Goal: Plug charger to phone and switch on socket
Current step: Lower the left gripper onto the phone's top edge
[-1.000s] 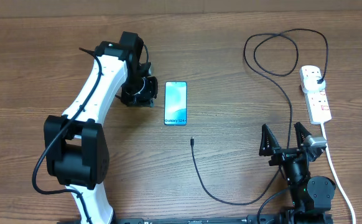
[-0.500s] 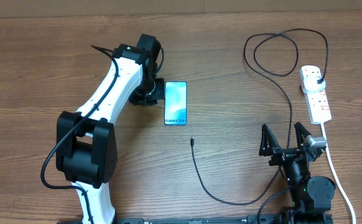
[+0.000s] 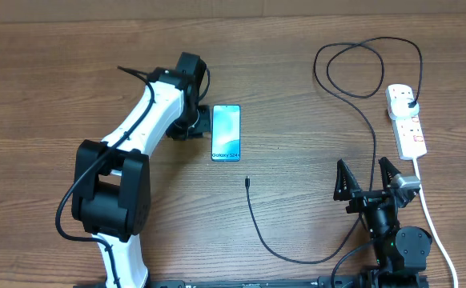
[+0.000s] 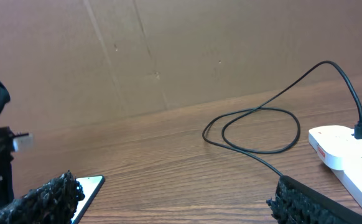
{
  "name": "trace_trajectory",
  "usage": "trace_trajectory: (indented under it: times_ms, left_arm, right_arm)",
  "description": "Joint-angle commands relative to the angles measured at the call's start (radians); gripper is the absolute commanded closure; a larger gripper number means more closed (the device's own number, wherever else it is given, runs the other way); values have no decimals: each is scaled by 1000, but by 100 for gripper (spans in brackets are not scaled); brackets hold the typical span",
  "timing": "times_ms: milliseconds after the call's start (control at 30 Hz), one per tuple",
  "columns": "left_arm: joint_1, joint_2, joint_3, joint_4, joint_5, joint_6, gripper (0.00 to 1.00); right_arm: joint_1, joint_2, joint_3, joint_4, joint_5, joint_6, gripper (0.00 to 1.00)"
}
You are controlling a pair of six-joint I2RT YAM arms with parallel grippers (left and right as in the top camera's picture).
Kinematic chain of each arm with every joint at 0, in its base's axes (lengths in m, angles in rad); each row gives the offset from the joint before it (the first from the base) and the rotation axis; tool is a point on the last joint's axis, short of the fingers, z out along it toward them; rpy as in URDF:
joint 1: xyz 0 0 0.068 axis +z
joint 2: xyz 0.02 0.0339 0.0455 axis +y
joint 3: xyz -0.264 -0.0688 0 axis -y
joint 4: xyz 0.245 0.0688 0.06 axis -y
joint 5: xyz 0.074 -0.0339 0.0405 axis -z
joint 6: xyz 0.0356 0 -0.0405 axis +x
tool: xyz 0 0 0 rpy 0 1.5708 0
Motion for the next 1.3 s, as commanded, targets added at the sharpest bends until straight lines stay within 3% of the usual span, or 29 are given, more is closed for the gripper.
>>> trace_trajectory:
  times_ms: [0,100,200,267,300,333,433,700,900,1100,1267]
  left_arm:
    - [-8,13,-64,37,-15,-13,83]
    - [-8,13,-108,77,-15,-13,78]
    - [-7,13,-146,111,-15,-13,66]
    - [-7,13,-168,130,-15,-13,45]
    - [-7,13,-179,138,-15,-13,28]
    - [-7,13,-185,145,-16,-13,17]
    - [-7,13,-195,157,-16,-13,3]
    - [-8,13,-196,215,-30,-13,2]
    - [-6,13,-180,172,-95,11,3]
    - [6,12,21,-24,-116,11,1]
    - [-7,13,159,-51,-71,9,0]
  right_arm:
    - [-4,-8,-10,5,2,-1,0]
    - [-4,-8,-10,4,1,-1,0]
    - [-4,-8,-10,5,1,-1,0]
    - [-4,-8,-10,5,1,-1,0]
    - [-4,-8,-10,4,2,-1,0]
    - [-4,-8,-10,4,1,-1,0]
    - [-4,-8,-10,4,1,-1,0]
    - [-4,-8,-10,4,1,-1,0]
    - [-4,-8,-10,4,2,-1,0]
    - [-4,-8,-10,5,1,-1,0]
    - [-4,-8,-10,5,1,-1,0]
